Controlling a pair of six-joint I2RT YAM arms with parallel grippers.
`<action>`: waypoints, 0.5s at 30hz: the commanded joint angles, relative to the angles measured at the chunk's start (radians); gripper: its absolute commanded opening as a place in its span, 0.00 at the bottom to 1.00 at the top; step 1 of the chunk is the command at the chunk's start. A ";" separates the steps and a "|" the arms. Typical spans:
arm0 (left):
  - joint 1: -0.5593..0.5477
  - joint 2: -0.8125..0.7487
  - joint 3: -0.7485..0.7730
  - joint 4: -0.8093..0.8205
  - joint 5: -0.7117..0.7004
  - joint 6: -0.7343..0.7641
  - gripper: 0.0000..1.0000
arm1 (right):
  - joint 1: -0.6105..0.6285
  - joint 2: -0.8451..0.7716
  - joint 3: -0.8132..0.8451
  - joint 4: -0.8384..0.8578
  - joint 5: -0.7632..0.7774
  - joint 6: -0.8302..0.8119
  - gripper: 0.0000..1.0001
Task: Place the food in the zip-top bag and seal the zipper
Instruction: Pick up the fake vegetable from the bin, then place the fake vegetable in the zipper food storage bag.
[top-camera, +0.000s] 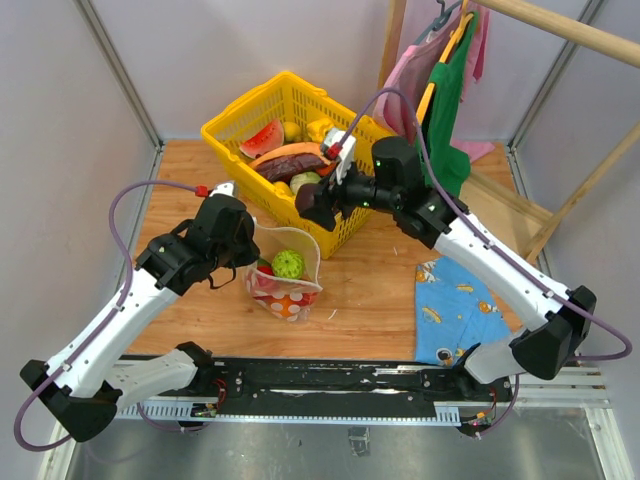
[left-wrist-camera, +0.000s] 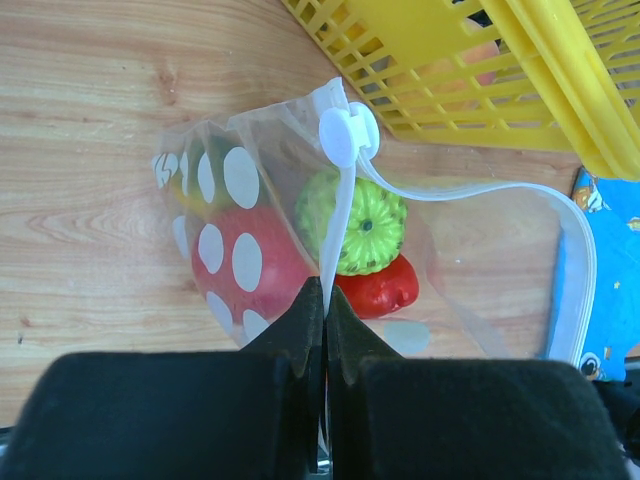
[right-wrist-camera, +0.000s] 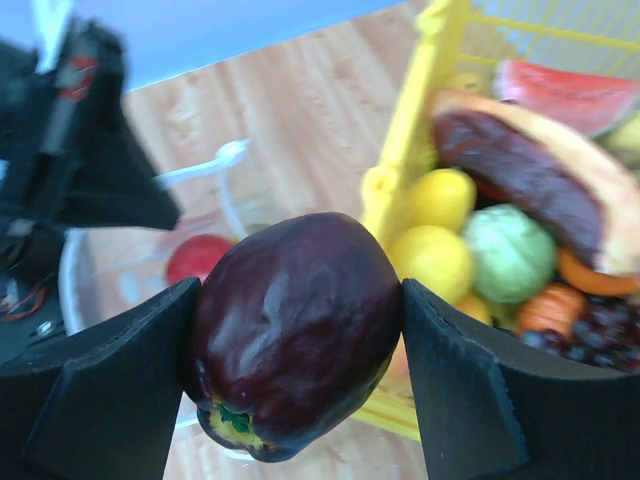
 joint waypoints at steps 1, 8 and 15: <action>0.005 -0.026 -0.012 0.041 -0.020 -0.014 0.00 | 0.077 -0.033 -0.057 0.070 -0.122 0.038 0.33; 0.005 -0.038 -0.033 0.056 -0.008 -0.018 0.00 | 0.149 -0.002 -0.113 0.112 -0.142 0.058 0.34; 0.005 -0.046 -0.037 0.051 -0.008 -0.013 0.00 | 0.193 0.086 -0.125 0.154 -0.129 0.040 0.33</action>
